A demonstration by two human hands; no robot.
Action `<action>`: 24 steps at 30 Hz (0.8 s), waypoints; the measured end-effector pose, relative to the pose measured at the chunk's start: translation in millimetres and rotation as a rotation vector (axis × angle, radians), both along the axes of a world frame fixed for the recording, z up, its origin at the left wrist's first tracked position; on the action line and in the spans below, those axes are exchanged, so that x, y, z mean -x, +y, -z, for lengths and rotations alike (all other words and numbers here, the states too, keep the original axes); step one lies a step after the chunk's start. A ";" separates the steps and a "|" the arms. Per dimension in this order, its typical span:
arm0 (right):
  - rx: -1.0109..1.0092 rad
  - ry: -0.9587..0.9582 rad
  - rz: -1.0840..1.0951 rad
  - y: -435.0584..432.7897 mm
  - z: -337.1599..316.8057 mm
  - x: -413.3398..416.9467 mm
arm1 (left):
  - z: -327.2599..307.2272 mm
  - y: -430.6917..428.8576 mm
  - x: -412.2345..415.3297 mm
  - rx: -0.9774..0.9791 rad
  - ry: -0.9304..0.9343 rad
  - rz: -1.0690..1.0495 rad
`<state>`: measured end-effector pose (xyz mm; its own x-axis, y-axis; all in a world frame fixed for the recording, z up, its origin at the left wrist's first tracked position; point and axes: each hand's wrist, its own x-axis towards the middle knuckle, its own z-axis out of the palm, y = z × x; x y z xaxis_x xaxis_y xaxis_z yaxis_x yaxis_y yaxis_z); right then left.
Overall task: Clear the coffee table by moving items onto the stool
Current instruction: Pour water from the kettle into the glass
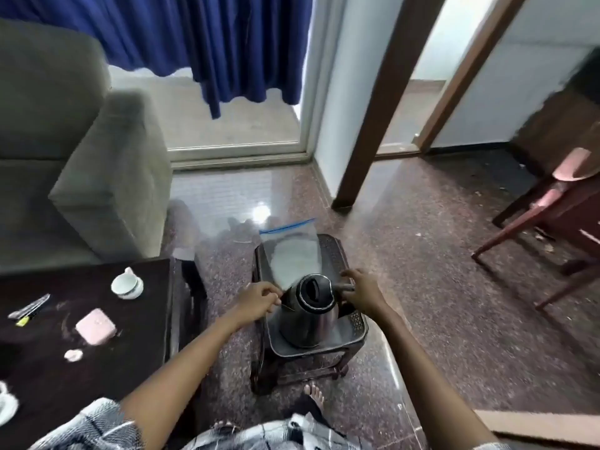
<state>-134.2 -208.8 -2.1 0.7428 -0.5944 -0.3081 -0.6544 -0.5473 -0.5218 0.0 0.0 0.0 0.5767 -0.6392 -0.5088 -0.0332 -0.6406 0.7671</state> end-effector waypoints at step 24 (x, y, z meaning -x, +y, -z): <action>-0.646 0.154 -0.150 -61.6 45.6 -10.6 | -15.5 -7.0 53.7 -0.101 0.197 -0.535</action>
